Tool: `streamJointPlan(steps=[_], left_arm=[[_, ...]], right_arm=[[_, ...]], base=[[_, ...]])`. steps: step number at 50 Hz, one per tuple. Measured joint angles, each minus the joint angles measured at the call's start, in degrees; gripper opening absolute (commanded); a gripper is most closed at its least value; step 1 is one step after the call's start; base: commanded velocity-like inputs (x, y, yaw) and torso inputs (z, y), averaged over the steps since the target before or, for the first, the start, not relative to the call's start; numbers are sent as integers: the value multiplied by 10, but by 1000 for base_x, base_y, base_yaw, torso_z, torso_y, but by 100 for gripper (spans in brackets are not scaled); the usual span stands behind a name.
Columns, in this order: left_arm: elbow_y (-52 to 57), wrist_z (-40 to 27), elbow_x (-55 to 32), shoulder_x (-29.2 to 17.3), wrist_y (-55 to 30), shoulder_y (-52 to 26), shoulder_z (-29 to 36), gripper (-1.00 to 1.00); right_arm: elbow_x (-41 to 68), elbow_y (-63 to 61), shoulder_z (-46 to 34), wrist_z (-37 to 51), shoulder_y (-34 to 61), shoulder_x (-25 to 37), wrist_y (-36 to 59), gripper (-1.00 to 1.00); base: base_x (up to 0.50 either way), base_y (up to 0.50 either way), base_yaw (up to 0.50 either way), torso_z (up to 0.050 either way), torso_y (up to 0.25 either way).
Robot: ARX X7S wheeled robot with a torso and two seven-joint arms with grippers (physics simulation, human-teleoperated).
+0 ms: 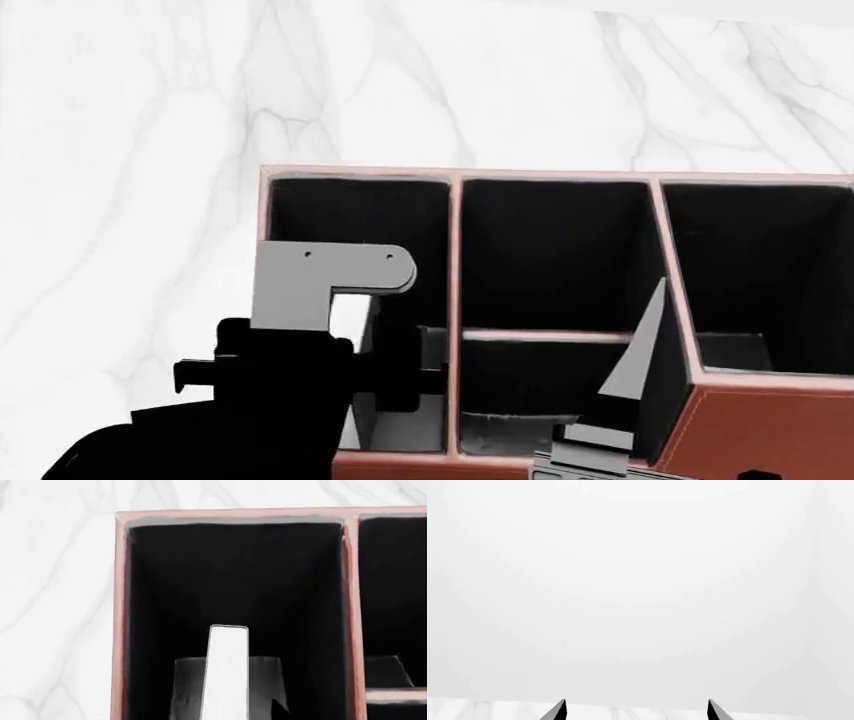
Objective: Pick up the book and place it in the left compartment of the caddy.
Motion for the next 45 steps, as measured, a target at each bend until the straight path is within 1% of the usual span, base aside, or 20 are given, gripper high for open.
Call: streamJointPlan(steps=[30, 37, 45], left_arm=[[10, 1, -19, -9, 17, -13, 11, 100], [33, -11, -30, -15, 14, -15, 10, 100], [91, -36, -51, -27, 1, -21, 7, 100]], right_arm=[[3, 4, 0, 2, -1, 2, -6, 100], [4, 3, -1, 3, 0, 3, -5, 100], [4, 1, -2, 4, 1, 3, -3, 100]], base=[[0, 0, 0, 0, 0], [0, 0, 0, 0, 0], [0, 0, 0, 0, 0]])
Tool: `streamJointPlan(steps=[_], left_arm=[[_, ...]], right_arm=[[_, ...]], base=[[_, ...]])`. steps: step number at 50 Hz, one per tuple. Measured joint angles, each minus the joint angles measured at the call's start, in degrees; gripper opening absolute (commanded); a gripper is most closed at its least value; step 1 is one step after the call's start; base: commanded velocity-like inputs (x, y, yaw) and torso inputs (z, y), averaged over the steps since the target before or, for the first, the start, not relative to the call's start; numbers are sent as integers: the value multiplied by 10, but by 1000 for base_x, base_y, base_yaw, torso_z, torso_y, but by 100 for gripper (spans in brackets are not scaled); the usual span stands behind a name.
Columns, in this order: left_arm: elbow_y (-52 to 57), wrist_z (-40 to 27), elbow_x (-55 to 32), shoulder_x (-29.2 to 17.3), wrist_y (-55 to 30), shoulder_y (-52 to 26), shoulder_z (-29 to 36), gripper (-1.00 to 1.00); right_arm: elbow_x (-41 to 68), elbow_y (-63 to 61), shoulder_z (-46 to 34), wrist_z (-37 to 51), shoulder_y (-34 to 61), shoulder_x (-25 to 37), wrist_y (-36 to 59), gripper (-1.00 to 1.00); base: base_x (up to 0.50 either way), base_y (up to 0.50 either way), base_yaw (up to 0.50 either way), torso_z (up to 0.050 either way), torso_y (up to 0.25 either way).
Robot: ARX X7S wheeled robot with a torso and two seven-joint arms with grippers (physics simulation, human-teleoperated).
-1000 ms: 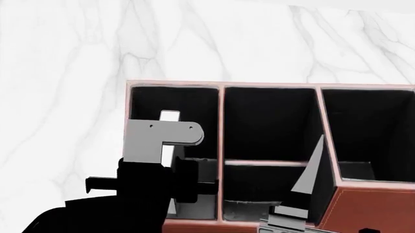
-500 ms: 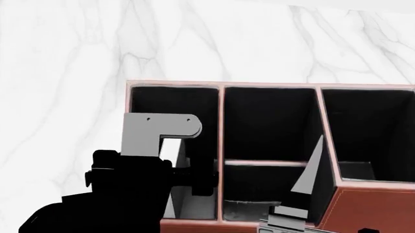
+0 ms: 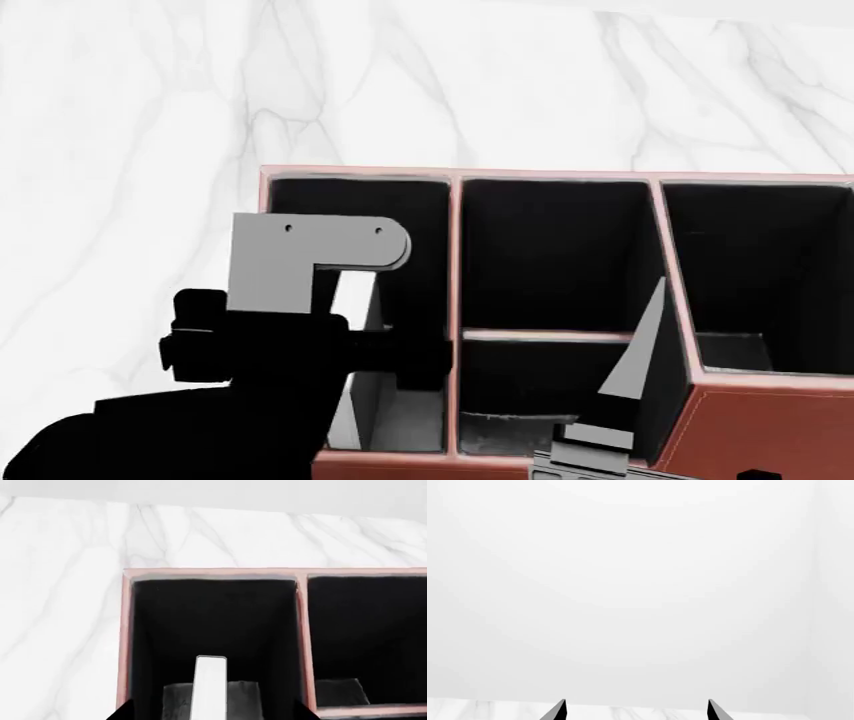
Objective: Pick up the book and place it in the left compartment of the caddy.
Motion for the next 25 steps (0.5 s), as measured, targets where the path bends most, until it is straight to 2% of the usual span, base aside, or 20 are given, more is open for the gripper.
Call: streamJointPlan(steps=[12, 25], left_arm=[[115, -28, -1, -29, -21, -25, 13, 100], [227, 26, 117, -102, -9, -60, 79, 100]], right_arm=[[0, 1, -3, 1, 0, 0, -2, 100], [1, 7, -6, 0, 1, -1, -6, 100]], base=[[0, 0, 0, 0, 0], [0, 0, 0, 0, 0]])
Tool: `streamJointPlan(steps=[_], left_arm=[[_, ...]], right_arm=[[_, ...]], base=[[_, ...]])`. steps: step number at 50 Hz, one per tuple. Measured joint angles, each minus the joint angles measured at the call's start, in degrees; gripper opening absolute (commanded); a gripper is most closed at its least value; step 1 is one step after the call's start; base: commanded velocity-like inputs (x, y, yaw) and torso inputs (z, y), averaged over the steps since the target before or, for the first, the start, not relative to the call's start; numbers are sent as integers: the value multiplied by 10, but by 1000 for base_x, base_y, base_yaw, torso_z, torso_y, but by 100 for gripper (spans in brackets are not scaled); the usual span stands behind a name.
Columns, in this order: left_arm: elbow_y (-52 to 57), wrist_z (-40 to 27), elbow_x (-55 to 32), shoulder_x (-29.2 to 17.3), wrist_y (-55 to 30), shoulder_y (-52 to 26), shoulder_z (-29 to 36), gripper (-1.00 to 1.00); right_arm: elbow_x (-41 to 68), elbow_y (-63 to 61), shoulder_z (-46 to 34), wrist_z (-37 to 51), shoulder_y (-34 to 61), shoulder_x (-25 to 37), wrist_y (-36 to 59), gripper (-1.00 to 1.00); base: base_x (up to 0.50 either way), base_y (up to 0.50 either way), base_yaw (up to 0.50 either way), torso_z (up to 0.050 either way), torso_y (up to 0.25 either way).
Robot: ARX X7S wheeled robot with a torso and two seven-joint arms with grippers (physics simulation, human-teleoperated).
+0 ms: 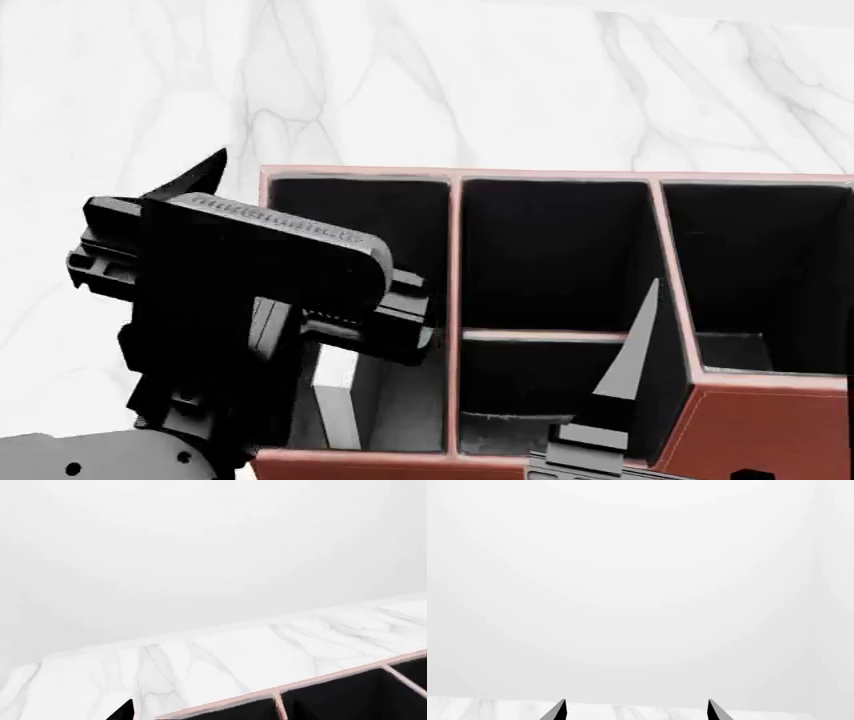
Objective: Pick up the book and place it in the left compartment of the caddy.
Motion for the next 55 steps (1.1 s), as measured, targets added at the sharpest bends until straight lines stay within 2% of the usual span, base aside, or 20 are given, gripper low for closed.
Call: streamJointPlan(steps=[12, 25, 55], left_arm=[[67, -6, 121, -80, 1, -11, 53, 100], [111, -36, 200, -152, 13, 31, 94, 100], [183, -112, 255, -233, 38, 147, 123, 100]], right_arm=[[6, 2, 1, 0, -1, 0, -4, 100], [13, 3, 3, -1, -3, -2, -11, 100], [23, 1, 2, 0, -7, -2, -19, 100]], base=[[0, 0, 0, 0, 0], [0, 0, 0, 0, 0], [0, 0, 0, 0, 0]])
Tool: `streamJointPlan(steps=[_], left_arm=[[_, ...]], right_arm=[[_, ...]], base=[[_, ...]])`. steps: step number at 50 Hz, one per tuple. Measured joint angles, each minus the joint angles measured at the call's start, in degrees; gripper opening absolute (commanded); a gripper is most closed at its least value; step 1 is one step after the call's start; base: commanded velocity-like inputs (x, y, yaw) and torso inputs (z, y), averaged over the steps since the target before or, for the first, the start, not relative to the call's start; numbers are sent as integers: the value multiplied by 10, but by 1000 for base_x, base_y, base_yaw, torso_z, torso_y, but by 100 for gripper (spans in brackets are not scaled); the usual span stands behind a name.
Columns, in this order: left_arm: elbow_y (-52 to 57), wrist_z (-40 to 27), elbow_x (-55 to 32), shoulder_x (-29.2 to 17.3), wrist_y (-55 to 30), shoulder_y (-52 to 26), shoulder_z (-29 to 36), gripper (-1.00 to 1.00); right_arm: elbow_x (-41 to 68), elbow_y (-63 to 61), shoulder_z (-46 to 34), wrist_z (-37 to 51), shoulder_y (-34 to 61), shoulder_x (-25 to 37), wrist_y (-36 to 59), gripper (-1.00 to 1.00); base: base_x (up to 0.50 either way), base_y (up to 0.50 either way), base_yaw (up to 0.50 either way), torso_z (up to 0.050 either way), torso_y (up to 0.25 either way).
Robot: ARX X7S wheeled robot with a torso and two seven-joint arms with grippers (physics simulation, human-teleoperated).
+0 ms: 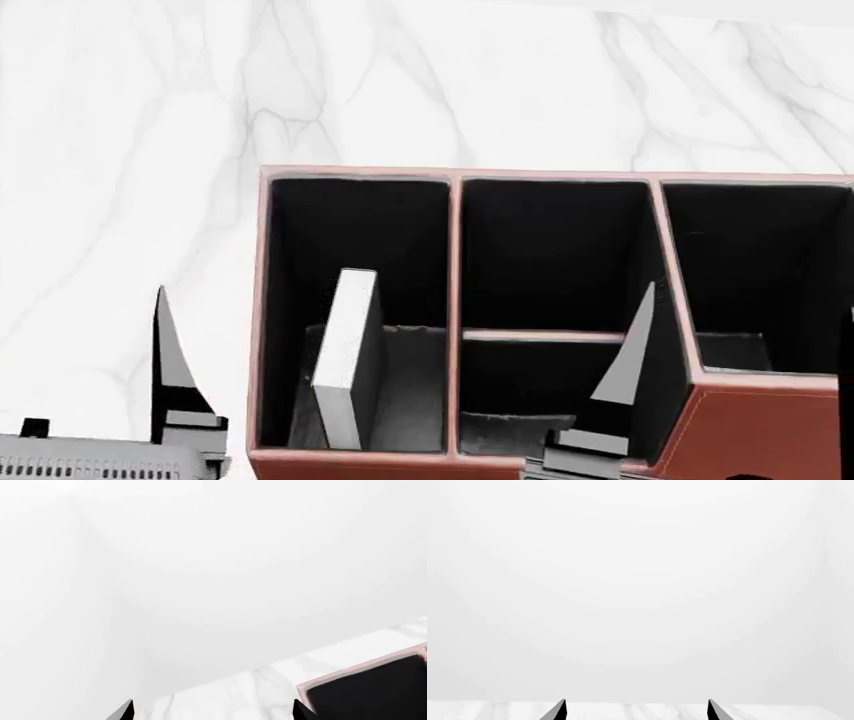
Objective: Pick up the book and place it in the left compartment of the caddy.
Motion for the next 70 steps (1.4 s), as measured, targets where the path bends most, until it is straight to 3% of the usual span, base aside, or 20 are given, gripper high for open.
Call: streamJointPlan(steps=[44, 70], left_arm=[[119, -65, -23, -80, -27, 47, -42, 100], [121, -113, -75, -226, 85, 120, -148, 100]], right_arm=[[-20, 2, -31, 2, -9, 0, 1, 100], [10, -29, 44, 26, -39, 29, 4, 100]], base=[[0, 0, 0, 0, 0], [0, 0, 0, 0, 0]])
